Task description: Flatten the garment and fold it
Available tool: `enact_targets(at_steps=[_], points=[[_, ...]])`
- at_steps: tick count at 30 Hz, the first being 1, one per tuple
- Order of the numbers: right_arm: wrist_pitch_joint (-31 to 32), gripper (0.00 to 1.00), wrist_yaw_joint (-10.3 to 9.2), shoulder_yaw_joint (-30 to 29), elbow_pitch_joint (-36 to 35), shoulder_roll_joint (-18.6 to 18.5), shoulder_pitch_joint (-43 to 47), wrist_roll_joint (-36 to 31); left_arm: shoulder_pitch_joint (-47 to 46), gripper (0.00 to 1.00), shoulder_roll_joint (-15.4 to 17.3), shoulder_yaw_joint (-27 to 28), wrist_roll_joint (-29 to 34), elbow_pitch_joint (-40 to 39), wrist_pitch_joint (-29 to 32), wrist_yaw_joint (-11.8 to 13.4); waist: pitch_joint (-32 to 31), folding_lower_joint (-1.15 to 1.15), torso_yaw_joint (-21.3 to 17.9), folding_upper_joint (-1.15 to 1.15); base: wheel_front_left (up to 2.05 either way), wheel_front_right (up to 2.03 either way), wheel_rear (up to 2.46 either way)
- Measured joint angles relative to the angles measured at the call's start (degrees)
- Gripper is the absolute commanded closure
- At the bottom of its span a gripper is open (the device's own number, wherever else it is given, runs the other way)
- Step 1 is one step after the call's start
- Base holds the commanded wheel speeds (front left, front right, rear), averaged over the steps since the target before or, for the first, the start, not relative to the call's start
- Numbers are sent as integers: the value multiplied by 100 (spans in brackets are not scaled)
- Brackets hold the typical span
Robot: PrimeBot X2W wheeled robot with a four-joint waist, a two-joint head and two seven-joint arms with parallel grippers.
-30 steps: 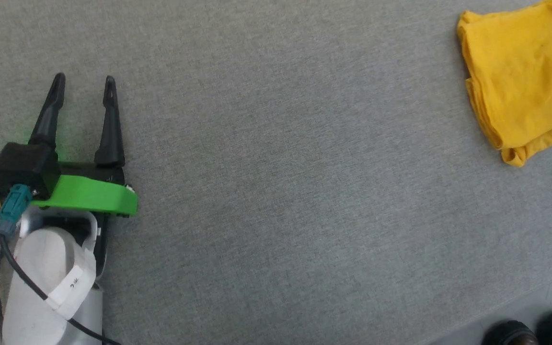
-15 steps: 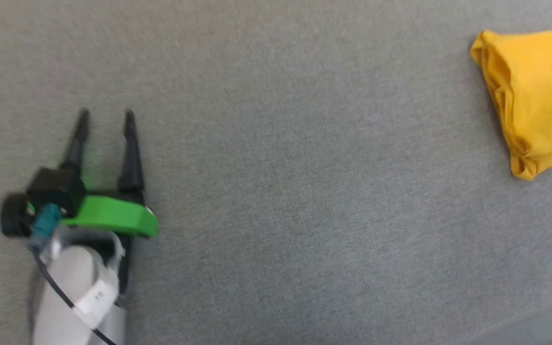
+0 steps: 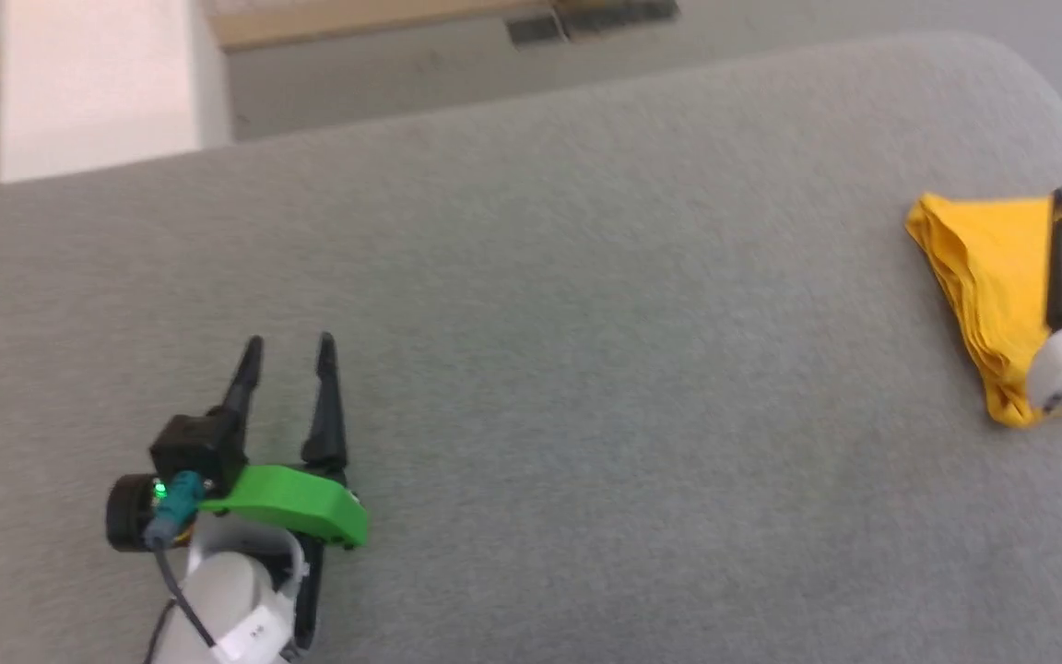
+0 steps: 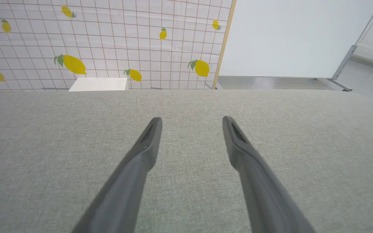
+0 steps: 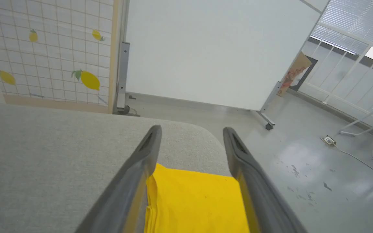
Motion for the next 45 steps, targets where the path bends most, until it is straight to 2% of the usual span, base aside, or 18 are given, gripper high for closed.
enact_targets(at_steps=[5,15,22,38,39,45], points=[[25,0,-1,197,-882,387,792,450,49,0,-55,-232,-107,253,-19,-48,-342,0,432,0,0,0,0],[77,0,-2,467,-1726,984,2065,918,175,0,-85,-414,-200,463,-26,-47,-919,0,1127,0,0,0,0],[162,0,-2,636,-1937,1072,2647,1088,287,0,-99,-519,-225,461,-26,-48,-1161,0,1491,0,0,0,0],[126,0,-2,795,-1772,1081,2855,1170,344,0,-105,-630,-277,515,-38,-47,-1233,0,1579,0,0,0,0],[126,100,-2,802,-1755,1081,2855,1171,344,100,-105,-637,-277,527,-41,-47,-1248,0,1577,0,0,0,0],[130,100,-2,798,-1757,1080,2853,1167,341,100,-101,-630,-276,523,-34,-47,-1252,0,1576,0,0,0,0]])
